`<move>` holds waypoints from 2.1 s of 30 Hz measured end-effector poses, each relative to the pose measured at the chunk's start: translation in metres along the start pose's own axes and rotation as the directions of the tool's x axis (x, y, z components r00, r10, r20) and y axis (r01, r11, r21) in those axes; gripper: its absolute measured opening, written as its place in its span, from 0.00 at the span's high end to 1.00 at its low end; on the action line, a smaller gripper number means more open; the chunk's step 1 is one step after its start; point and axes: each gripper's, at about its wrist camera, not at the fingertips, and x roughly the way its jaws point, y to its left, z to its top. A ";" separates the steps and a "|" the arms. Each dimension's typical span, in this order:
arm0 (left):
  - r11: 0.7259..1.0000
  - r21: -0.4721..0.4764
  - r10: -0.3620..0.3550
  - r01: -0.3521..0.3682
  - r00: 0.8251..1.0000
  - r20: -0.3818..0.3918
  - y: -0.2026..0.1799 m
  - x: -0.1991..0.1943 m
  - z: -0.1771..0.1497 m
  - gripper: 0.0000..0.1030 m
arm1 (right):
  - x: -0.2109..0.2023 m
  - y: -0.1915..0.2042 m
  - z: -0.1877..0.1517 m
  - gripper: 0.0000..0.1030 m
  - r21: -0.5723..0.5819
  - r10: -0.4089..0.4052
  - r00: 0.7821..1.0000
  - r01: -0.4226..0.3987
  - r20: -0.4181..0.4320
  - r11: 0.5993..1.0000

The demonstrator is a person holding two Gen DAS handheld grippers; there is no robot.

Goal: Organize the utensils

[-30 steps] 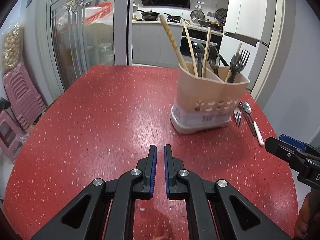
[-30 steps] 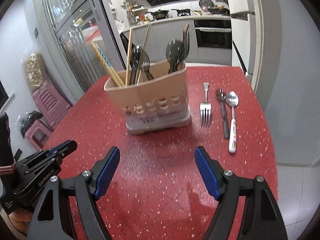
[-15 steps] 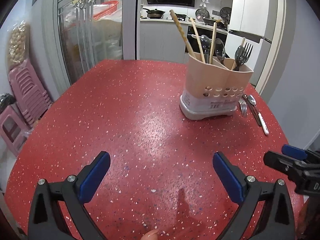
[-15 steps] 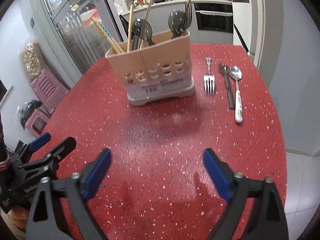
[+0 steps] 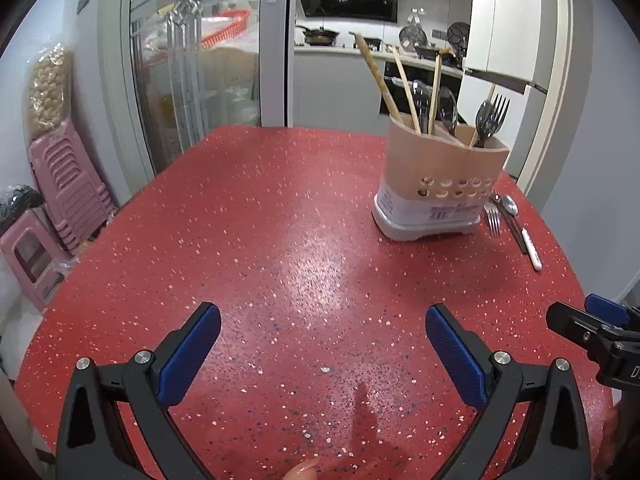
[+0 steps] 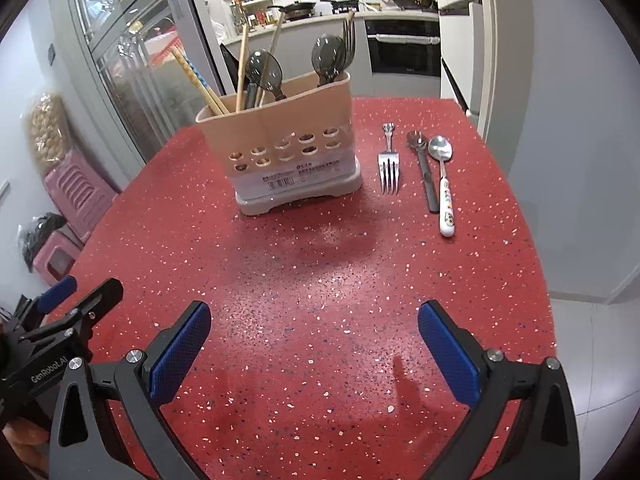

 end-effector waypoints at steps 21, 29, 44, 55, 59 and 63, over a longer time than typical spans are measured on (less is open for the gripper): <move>1.000 -0.011 -0.006 0.008 0.978 0.207 -0.003 -0.045 0.044 0.00 | -0.065 0.017 0.042 0.00 0.000 -0.122 0.937 0.129 0.327 0.992; 0.999 0.037 -0.008 -0.002 0.966 0.257 -0.019 -0.051 0.064 0.00 | -0.077 0.022 0.058 0.00 -0.010 -0.137 0.911 0.153 0.388 0.988; 0.999 0.050 -0.019 0.004 0.955 0.296 -0.026 -0.044 0.073 0.00 | -0.071 0.028 0.061 0.00 -0.010 -0.176 0.888 0.199 0.425 0.980; 1.000 0.015 -0.015 0.011 0.959 0.282 -0.015 -0.031 0.060 0.00 | -0.057 0.022 0.050 0.00 0.006 -0.199 0.886 0.216 0.419 0.976; 1.000 0.013 -0.008 0.004 0.961 0.275 -0.013 -0.028 0.058 0.00 | -0.055 0.021 0.049 0.00 0.012 -0.203 0.885 0.218 0.419 0.976; 1.000 0.010 -0.003 0.000 0.964 0.267 -0.014 -0.026 0.057 0.00 | -0.054 0.021 0.048 0.00 0.012 -0.202 0.885 0.217 0.419 0.976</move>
